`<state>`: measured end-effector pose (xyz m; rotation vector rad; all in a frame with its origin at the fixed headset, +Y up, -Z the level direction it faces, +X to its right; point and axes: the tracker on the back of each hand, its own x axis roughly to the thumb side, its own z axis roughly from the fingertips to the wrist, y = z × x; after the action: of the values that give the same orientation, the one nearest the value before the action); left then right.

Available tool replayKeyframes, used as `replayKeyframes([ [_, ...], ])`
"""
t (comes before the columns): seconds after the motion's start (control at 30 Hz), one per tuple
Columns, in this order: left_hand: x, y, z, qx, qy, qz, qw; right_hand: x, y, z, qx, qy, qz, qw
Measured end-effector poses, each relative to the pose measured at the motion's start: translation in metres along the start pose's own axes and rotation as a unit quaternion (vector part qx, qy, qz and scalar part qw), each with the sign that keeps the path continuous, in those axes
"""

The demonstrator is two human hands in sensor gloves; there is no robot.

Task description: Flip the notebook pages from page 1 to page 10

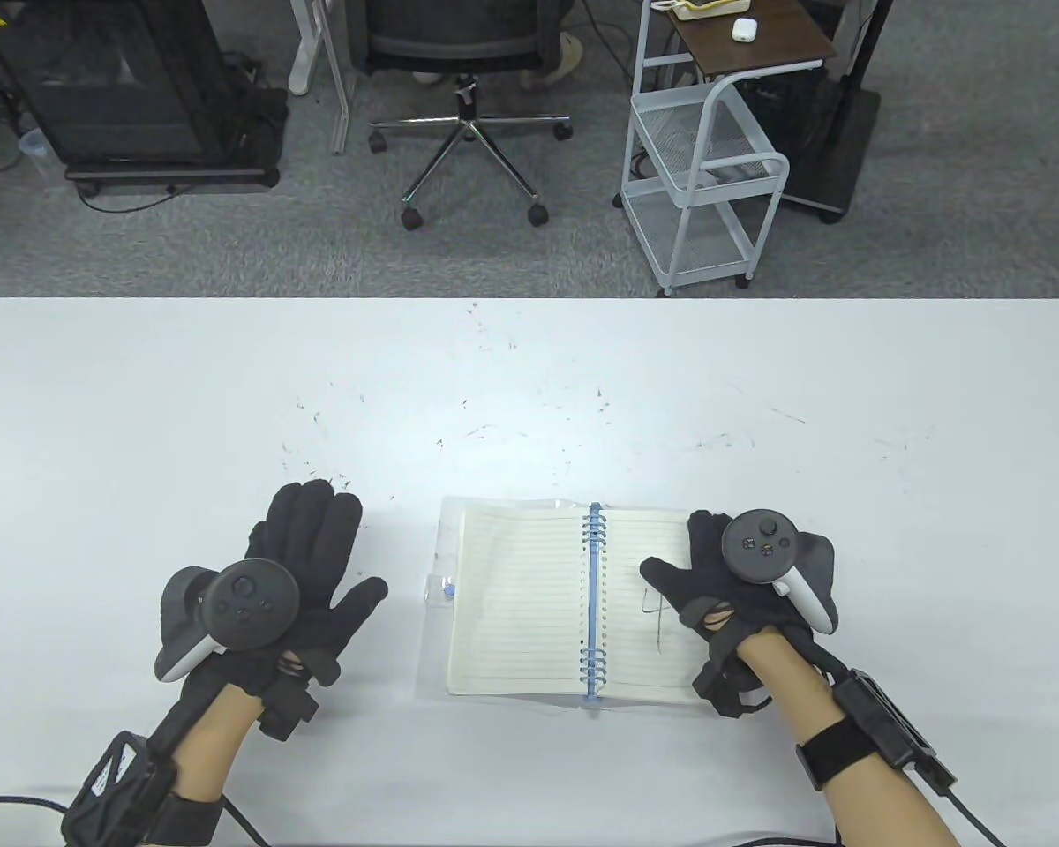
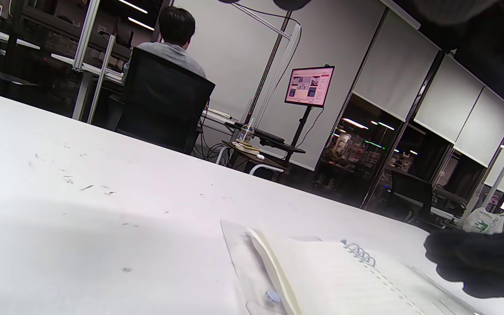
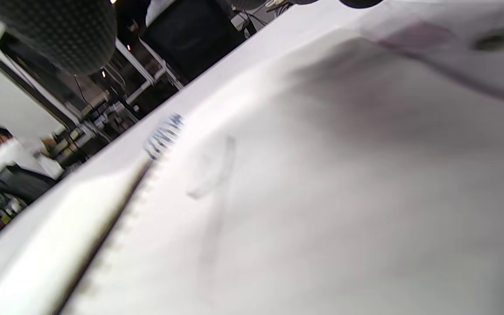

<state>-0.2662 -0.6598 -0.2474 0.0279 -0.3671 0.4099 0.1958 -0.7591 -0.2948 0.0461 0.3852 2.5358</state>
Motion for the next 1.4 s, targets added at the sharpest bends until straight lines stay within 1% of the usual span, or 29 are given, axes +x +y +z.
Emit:
replayKeyframes([
  [0.1, 0.0, -0.001, 0.0, -0.003, 0.002, 0.0, 1.0, -0.006, 0.009, -0.002, 0.022, 0.009, 0.064, 0.998],
  [0.13, 0.0, -0.001, 0.0, -0.004, 0.002, 0.0, 1.0, -0.007, 0.012, -0.004, 0.037, 0.012, 0.084, 0.996],
  [0.37, 0.0, -0.001, -0.001, -0.008, 0.002, 0.0, 1.0, -0.009, 0.031, -0.007, 0.097, 0.013, 0.128, 0.987],
  [0.43, 0.0, -0.002, -0.001, -0.009, 0.003, 0.0, 1.0, -0.008, 0.033, -0.007, 0.091, 0.011, 0.156, 0.984],
  [0.6, 0.0, -0.001, -0.002, -0.009, 0.003, 0.0, 1.0, -0.002, 0.036, -0.005, 0.097, 0.009, 0.162, 0.982],
  [0.77, 0.0, -0.002, -0.002, -0.008, 0.002, 0.0, 1.0, 0.01, 0.034, -0.001, 0.069, -0.018, 0.158, 0.985],
  [0.83, 0.0, -0.002, -0.002, -0.008, 0.002, 0.0, 1.0, 0.015, 0.033, 0.001, 0.048, -0.025, 0.157, 0.986],
  [0.9, 0.0, -0.001, -0.002, -0.007, 0.002, 0.0, 1.0, 0.019, 0.031, 0.003, 0.051, -0.033, 0.15, 0.987],
  [1.1, 0.0, -0.001, -0.002, -0.006, 0.003, 0.001, 1.0, 0.031, 0.024, 0.007, 0.062, -0.07, 0.069, 0.993],
  [1.13, 0.0, -0.001, -0.002, -0.007, 0.003, 0.0, 1.0, 0.033, 0.022, 0.008, 0.061, -0.068, 0.055, 0.994],
  [1.2, 0.0, -0.001, -0.002, -0.007, 0.002, 0.0, 1.0, 0.034, 0.016, 0.01, 0.059, -0.073, 0.019, 0.995],
  [1.33, 0.0, -0.001, -0.001, -0.006, 0.002, 0.001, 1.0, 0.032, 0.003, 0.014, 0.038, -0.066, -0.049, 0.996],
  [1.4, -0.001, -0.001, -0.001, -0.006, 0.003, 0.002, 1.0, 0.028, -0.011, 0.015, 0.023, -0.063, -0.084, 0.994],
])
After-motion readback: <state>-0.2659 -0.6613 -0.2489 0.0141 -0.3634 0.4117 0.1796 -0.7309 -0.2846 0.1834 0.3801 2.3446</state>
